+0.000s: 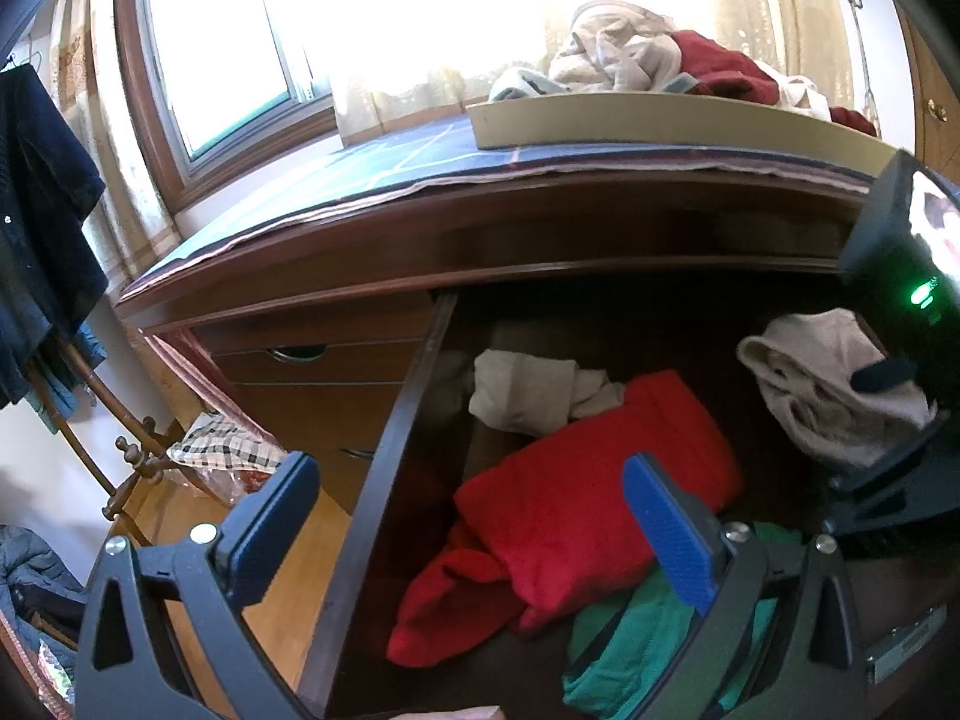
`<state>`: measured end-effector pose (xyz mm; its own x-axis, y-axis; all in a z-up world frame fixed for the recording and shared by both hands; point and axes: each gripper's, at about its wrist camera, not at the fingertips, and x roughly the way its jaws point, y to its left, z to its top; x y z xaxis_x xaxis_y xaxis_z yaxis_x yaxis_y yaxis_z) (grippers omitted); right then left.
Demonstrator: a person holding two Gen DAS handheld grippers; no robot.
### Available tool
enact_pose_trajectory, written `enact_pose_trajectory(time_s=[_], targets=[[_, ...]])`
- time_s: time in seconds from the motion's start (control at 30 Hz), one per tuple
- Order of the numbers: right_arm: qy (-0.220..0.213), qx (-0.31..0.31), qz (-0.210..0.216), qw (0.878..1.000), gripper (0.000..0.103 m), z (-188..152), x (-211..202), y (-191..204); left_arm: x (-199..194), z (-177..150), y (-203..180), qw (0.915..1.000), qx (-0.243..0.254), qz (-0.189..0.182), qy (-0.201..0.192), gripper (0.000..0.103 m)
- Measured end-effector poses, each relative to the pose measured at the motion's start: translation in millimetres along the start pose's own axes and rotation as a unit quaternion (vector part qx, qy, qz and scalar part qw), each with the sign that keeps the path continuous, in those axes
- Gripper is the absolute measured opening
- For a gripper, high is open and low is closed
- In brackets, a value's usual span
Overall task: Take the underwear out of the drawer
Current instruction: 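Grasp the beige underwear in the drawer with the right gripper, then lift the beige underwear into the beige tray and open the right gripper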
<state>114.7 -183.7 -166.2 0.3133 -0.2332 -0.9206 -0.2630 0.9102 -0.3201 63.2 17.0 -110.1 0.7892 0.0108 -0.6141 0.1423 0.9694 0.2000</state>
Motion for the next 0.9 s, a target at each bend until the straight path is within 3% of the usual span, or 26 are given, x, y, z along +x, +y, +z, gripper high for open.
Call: enact_pose_trajectory(time_s=[0.07,0.2,0.3,0.43,0.53,0.63,0.73,0.77,0.8,0.87,0.9], targets=[[0.019,0.029,0.008,0.999,0.075,-2.1,6.4,-15.6,-0.3,-0.3,-1.0,1.0,0.003,-0.002,0.0,0.103],[0.01,0.082,0.069,0.994,0.053,-15.0,2.4,-47.1,-0.6,0.1,-0.1,1.0,0.001,-0.004,-0.001,0.103],[-0.012,0.1,0.09,0.991,0.045,-26.7,-5.7,-62.8,-0.5,0.1,0.2,1.0,0.001,-0.003,0.0,0.103],[-0.039,0.129,0.134,0.982,0.042,-45.9,-32.0,-88.9,0.2,0.0,0.5,1.0,0.002,-0.002,0.0,0.103],[-0.069,0.157,0.233,0.957,0.041,-57.4,-70.3,-108.5,0.8,0.4,0.5,1.0,0.003,0.0,0.003,0.103],[-0.105,0.174,0.332,0.921,0.042,-60.1,-109.0,-127.6,1.9,1.0,0.8,1.0,0.002,0.002,0.007,0.103],[-0.161,0.169,0.412,0.881,0.042,-54.1,-157.3,-144.1,1.7,1.4,0.2,1.0,0.003,0.004,0.008,0.103],[-0.184,0.168,0.446,0.86,0.042,-48.3,-174.4,-154.8,1.7,1.4,0.2,1.0,0.003,0.004,0.009,0.103],[-0.197,0.169,0.463,0.848,0.042,-42.3,-181.5,-154.2,1.7,1.8,-0.5,0.9999,0.004,0.003,0.009,0.103],[-0.241,0.176,0.502,0.812,0.042,-25.8,-202.5,-176.1,1.6,1.8,-1.1,0.9999,0.005,0.004,0.008,0.103],[-0.256,0.177,0.507,0.804,0.042,-16.9,-206.5,-176.2,1.3,1.7,-0.8,1.0,0.005,0.003,0.008,0.103]])
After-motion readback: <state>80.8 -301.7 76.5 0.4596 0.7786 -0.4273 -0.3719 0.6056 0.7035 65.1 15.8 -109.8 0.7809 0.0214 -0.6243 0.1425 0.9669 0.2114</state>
